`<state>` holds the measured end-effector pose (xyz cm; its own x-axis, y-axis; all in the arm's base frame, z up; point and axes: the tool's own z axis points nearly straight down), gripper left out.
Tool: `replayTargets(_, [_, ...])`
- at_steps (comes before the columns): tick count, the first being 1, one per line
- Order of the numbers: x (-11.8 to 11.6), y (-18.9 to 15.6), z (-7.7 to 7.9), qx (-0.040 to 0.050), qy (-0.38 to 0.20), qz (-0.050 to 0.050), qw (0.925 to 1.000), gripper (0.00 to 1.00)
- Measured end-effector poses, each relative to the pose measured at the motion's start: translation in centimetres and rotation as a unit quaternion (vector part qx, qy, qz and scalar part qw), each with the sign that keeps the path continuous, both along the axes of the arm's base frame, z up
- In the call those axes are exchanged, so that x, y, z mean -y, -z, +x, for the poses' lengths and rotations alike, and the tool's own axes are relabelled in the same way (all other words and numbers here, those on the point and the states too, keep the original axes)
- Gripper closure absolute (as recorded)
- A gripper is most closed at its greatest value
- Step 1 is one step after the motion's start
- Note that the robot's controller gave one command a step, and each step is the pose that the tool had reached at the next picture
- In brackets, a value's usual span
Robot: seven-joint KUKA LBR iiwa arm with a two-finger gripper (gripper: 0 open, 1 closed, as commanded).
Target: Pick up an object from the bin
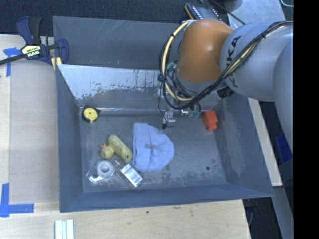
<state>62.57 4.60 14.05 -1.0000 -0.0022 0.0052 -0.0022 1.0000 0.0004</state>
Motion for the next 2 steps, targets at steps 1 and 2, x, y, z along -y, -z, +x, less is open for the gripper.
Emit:
replayTargets(1, [0.0,-0.5,0.2,0.0043,0.001,0.0,1.0,0.0])
replayTargets(2, [-1.1,7.2,-0.4,0.0008,-0.012,0.0,0.9999,0.0])
